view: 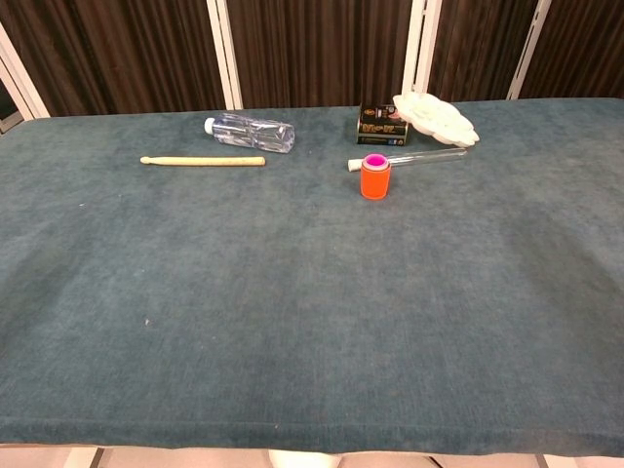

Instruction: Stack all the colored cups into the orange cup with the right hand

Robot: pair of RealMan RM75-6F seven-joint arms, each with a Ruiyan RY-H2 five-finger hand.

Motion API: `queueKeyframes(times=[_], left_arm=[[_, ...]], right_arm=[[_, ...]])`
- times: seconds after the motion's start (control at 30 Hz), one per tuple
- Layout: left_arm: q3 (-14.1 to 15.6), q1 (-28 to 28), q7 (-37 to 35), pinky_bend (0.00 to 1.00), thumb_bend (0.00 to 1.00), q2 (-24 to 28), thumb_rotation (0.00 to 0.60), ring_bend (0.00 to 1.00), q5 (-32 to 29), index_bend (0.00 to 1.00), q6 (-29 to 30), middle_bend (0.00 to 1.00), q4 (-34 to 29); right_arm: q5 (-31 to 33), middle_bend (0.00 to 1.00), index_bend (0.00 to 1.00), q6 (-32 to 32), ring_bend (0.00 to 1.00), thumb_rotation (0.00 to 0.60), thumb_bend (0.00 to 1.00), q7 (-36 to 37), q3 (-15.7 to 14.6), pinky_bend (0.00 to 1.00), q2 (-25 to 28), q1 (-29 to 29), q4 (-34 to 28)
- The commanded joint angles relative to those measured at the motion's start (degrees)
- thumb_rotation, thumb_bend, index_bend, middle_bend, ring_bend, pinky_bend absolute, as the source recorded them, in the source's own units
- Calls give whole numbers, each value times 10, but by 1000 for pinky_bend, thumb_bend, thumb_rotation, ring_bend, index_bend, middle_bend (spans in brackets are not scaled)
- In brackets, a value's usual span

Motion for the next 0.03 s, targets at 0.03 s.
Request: queueKeyframes(times=[0.03], left_arm=[[1,0,8,111,461,-4,600,0,6,0,3,0,-1]], right_arm=[[-7,0,0,4,0,600,372,16,10,0,13,-15,2]])
